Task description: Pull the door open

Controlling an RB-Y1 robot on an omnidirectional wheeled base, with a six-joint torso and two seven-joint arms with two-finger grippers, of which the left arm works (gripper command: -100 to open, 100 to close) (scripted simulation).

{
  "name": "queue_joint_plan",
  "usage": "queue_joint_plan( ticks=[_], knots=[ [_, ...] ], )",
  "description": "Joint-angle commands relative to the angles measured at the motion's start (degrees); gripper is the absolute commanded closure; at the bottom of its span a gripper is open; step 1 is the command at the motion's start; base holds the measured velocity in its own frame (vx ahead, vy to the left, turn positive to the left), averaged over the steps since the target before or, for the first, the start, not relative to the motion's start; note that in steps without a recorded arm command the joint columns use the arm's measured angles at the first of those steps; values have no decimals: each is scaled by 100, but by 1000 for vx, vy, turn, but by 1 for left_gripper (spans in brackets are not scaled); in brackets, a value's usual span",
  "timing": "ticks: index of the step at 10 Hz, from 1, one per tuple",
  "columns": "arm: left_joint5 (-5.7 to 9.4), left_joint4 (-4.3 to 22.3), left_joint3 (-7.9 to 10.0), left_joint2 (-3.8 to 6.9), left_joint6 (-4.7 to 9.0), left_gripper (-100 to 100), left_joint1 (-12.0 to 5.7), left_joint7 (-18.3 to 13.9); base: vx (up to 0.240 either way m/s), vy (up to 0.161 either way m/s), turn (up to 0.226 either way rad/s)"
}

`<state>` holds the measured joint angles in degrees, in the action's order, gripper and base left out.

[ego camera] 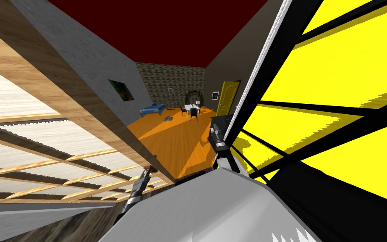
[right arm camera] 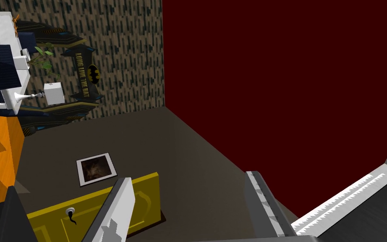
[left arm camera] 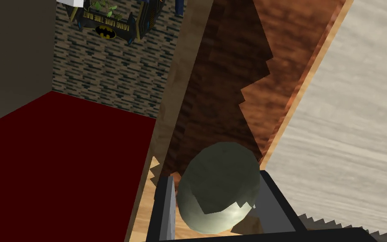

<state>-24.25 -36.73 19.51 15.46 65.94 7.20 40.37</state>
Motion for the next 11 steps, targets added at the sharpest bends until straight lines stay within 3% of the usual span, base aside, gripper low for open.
queue_joint_plan(
  ticks=[1,5,7,10,11],
  knots=[
    [77,-21,-38,-21,-35,100,-1,-286,-36,22,-50],
    [246,-16,-102,-35,-91,100,-43,-742,-51,22,-60],
    [416,-11,-166,-50,-147,100,-85,-1113,-68,28,-73],
    [511,-8,-202,-58,-178,100,-108,-1433,-49,23,-57],
    [610,-5,-239,-67,-210,100,-132,-1654,-55,25,-65]
  ],
)
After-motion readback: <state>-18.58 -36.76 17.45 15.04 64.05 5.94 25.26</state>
